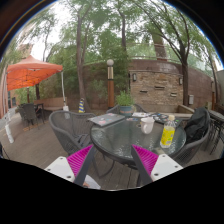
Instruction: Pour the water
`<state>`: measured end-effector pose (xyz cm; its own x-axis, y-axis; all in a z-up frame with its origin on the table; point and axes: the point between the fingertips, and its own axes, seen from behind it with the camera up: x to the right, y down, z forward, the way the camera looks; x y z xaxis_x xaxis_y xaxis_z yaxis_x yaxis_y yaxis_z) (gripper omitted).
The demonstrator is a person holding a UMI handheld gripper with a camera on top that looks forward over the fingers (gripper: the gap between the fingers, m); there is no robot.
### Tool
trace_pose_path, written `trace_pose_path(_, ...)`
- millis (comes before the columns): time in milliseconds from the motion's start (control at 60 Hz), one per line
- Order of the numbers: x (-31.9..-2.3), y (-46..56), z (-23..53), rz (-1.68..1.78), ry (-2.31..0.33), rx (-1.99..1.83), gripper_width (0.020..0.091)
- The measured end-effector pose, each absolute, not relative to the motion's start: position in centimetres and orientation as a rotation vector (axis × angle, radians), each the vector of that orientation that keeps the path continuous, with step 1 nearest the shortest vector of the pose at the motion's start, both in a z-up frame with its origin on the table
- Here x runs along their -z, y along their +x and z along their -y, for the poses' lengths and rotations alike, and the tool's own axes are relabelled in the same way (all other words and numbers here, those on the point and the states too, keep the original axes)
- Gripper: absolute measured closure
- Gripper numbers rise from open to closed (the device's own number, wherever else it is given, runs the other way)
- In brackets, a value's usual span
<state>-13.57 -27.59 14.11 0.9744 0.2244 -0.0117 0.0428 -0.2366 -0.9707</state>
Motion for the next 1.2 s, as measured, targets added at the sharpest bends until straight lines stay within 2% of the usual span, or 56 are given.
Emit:
trace_pose_path(433,-12.3,-5.5,24.4,0.105,-1.795,-0.132,0.0297)
trace_pose_path(617,-9.2,2.3,17.6,0.052,-1.78,0.021,0.0299)
trace_pose_path(850,-7.1,10.1,8.4,-0.065,-1.726,0.107,0.0303)
trace_pose_path(983,-6.5,13.0,4.8,-0.085,-1.713,0.155,0.0302)
trace_pose_path(1117,-7.4,13.1,1.3,-0.052,-1.673,0.151,0.0303)
trace_pose_path(1167,-7.9,12.7,0.4,-0.03,-1.655,0.142,0.0357)
trace_pose_path(1200,-7.8,12.7,-0.2,-0.031,-1.654,0.137,0.0477)
